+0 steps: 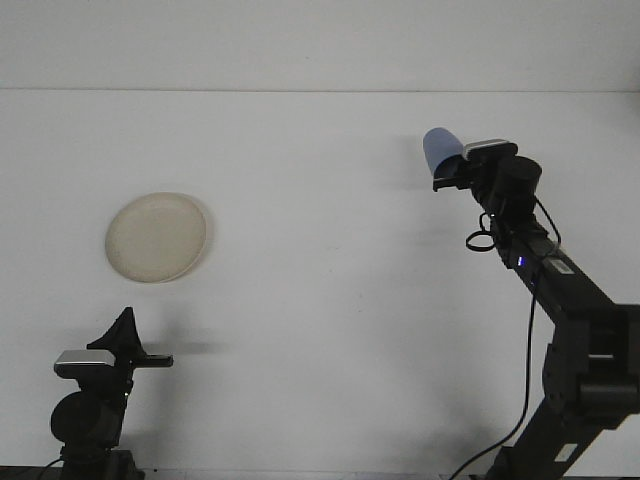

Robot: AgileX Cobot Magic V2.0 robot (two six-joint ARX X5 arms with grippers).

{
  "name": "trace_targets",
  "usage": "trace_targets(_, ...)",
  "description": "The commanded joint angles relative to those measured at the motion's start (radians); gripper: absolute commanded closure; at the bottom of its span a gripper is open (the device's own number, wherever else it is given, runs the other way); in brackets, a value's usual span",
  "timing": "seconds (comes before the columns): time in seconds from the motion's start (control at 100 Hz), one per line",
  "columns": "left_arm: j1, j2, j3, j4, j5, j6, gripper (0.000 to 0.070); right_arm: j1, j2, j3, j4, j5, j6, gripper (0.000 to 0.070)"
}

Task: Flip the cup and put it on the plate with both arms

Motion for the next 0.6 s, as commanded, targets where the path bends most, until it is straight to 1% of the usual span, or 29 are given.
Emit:
trace_targets(0.0, 0.001, -0.001, -0.02, 0.011, -0.003, -0.009, 0.0687, -0.005, -0.06, 0.019, -0.041, -0.029, 0.093, 0.0699)
trace_targets(0.05, 0.001, -0.001, -0.02, 0.011, -0.003, -0.009, 0.0687, -0.006, -0.112, 0.019, -0.093, -0.048, 0.12, 0.0699)
trace_targets(0.16, 0.001, -0.001, -0.02, 0.011, -0.003, -0.009, 0.0687, -0.005, -0.225, 0.02, -0.211, -0.105, 0.141, 0.0699)
trace_targets(0.32, 0.001, -0.001, -0.02, 0.011, -0.003, -0.009, 0.0686, 0.018, -0.361, 0.023, -0.385, -0.185, 0.142, 0.0699)
trace_targets(0.52, 0.001, -0.001, -0.02, 0.011, -0.003, -0.009, 0.0687, 0.082, -0.472, 0.023, -0.623, -0.256, 0.138, 0.0699)
trace_targets(0.59, 0.001, -0.001, -0.02, 0.019, -0.003, -0.009, 0.0687, 0.123, -0.494, 0.024, -0.705, -0.268, 0.13, 0.0699)
